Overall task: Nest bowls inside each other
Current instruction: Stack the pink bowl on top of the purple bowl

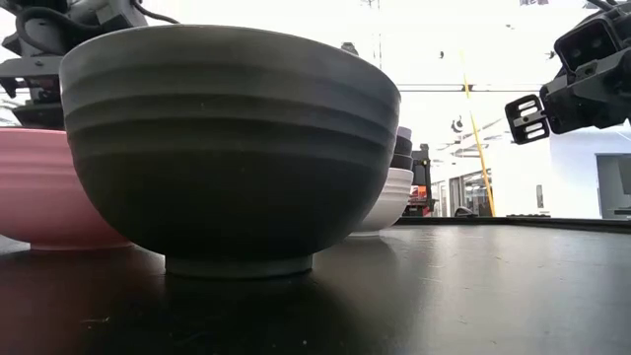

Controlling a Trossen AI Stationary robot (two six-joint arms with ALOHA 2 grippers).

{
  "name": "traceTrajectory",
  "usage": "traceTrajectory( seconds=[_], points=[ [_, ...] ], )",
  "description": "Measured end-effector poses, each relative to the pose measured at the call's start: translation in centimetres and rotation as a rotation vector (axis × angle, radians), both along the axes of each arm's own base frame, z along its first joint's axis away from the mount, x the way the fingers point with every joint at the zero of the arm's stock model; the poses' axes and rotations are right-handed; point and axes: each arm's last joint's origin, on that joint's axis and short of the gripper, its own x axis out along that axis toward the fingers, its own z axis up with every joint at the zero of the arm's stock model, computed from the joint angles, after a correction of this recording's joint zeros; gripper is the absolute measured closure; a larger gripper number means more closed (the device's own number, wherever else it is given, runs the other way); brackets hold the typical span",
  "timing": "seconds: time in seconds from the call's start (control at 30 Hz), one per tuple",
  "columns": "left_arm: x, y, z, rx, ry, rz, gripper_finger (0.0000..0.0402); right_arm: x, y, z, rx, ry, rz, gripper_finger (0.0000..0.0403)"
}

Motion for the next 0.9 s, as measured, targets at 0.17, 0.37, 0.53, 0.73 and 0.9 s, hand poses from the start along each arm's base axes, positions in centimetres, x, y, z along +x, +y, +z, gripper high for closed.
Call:
traceTrajectory(
  seconds=[0.17, 0.37, 0.53, 0.73, 0.9],
  points=[
    [0.63, -0.04, -0.13, 0.011, -0.035, -0.004, 0.0122, 0.0, 0.0, 0.0, 0.0, 0.0, 0.0, 0.0341],
    [0.89, -0.06, -0.07, 0.023, -0.065, -0.028, 0.0198, 0.0, 0.0, -0.01, 0.0, 0.002, 0.0, 0.0341],
    [0.88, -0.02, -0.08, 0.037, -0.065, -0.023, 0.0312, 0.0, 0.0, -0.02, 0.0, 0.002, 0.0, 0.0341],
    [0.9, 0.02, -0.08, 0.051, -0.069, -0.03, 0.0389, -0.01, 0.0, -0.03, 0.0, 0.003, 0.0, 0.0341],
    [1.1, 0.04, 0.03, 0.077, -0.097, -0.043, 0.0396, -0.01, 0.0, -0.03, 0.001, 0.004, 0.0, 0.0341]
  ],
)
